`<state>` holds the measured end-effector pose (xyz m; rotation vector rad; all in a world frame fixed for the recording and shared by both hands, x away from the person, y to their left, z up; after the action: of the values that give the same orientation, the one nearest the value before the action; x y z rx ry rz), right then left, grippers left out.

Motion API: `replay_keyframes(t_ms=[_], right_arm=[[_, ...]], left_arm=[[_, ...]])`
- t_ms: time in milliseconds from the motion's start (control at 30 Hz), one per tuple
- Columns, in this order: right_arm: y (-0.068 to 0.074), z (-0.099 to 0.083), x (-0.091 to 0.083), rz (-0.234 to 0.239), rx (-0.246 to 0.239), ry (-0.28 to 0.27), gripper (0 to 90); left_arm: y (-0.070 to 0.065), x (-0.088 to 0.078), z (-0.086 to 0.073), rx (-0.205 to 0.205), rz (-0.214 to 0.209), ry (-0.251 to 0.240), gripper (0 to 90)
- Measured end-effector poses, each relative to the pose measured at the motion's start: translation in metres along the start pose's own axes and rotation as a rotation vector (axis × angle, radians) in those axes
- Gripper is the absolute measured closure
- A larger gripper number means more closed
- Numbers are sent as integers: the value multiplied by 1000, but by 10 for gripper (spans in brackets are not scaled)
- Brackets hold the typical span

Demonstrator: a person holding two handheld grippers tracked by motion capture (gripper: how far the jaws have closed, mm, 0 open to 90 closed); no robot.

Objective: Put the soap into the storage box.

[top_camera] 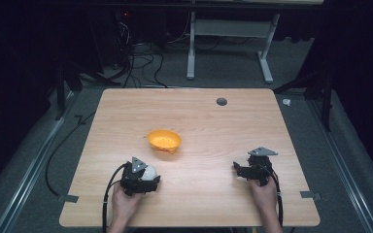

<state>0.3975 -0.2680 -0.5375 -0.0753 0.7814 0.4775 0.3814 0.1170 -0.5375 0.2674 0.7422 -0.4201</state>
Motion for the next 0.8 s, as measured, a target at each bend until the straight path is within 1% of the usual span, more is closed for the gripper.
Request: replay_keyframes(t_ms=[33, 100, 200, 400, 533, 633, 700, 767, 800], right_arm=[[0, 0, 0, 0, 0, 0, 218], [0, 0, 0, -1, 0, 0, 218], [0, 0, 0, 0, 0, 0, 219], [0, 0, 0, 1, 3, -1, 218], [0, 0, 0, 2, 3, -1, 218], [0, 0, 0, 2, 1, -1, 217], [0, 0, 0, 3, 1, -1, 217], [0, 0, 0, 3, 1, -1, 217], [0, 0, 0, 3, 1, -1, 217]], left_arm=[[1, 0, -1, -7, 5, -9, 230], [1, 0, -1, -10, 2, -9, 231], [1, 0, -1, -2, 2, -9, 233], [1, -1, 0, 2, 3, 3, 234], [1, -4, 1, -10, -12, -10, 235], [1, -9, 5, -21, -38, -27, 235], [1, -11, 8, -19, -42, -32, 235], [1, -14, 11, -23, -59, -36, 235], [1, -15, 12, -18, -63, -38, 235]])
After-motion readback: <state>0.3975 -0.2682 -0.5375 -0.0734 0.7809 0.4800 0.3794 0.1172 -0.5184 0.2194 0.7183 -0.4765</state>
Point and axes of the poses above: each handheld gripper's, and its own axes: x roughly forward along the jaws, z roughly out of its top, y roughly to its left, the point moved 5 cm from there along x, roughly forward along the jaws, and after that the axes turned 10 degrees about z, right-handed, at the moved point
